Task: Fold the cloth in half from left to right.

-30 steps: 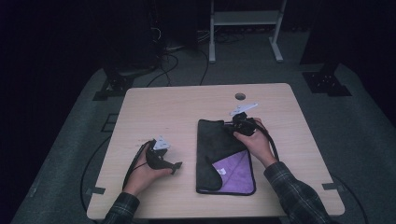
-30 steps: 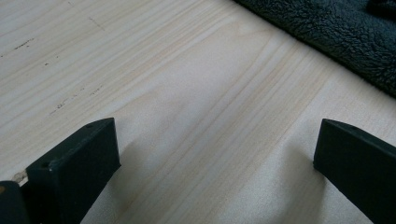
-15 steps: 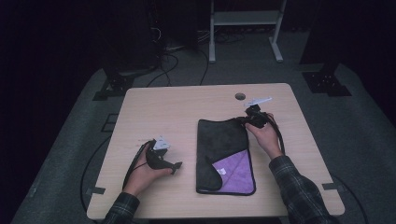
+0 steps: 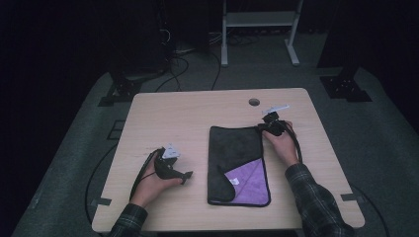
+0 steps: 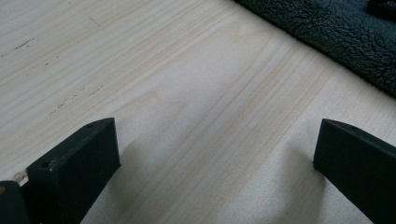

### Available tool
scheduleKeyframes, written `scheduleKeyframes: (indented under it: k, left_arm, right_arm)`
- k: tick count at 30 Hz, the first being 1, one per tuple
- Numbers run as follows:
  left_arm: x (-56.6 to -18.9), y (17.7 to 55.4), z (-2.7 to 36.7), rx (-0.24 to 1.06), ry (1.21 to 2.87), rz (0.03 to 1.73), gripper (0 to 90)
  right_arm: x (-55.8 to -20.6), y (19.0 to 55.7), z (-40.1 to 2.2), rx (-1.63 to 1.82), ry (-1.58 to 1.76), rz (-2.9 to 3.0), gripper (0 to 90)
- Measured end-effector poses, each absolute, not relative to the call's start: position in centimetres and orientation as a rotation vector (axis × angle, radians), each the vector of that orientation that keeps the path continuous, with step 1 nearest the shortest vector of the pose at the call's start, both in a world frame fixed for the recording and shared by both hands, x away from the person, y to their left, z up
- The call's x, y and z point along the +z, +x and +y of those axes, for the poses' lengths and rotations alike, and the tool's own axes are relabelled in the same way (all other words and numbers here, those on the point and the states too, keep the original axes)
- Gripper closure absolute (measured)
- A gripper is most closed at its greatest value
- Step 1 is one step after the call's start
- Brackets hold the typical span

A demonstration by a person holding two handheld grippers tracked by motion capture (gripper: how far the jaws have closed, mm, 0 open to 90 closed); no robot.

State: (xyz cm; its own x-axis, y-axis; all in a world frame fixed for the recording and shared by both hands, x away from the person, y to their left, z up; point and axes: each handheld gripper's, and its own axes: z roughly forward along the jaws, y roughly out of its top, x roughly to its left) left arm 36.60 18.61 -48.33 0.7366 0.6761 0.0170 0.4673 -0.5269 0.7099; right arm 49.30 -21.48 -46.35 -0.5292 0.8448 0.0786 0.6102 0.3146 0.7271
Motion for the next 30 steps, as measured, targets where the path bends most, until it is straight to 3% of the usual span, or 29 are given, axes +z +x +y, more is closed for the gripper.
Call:
scheduleKeyframes:
  k: [13,30]
  left_arm:
    - [-48.3,36.6,18.6,0.380,2.225,0.857,0.0]
    - [-48.3,36.6,18.6,0.380,2.225,0.857,0.0]
  right_arm:
    - [-42.6,44.3,-20.6,1.244,1.213,2.329,60.3]
    - [-43.6,37.5,-13.4,1.298,0.962,2.567,56.2]
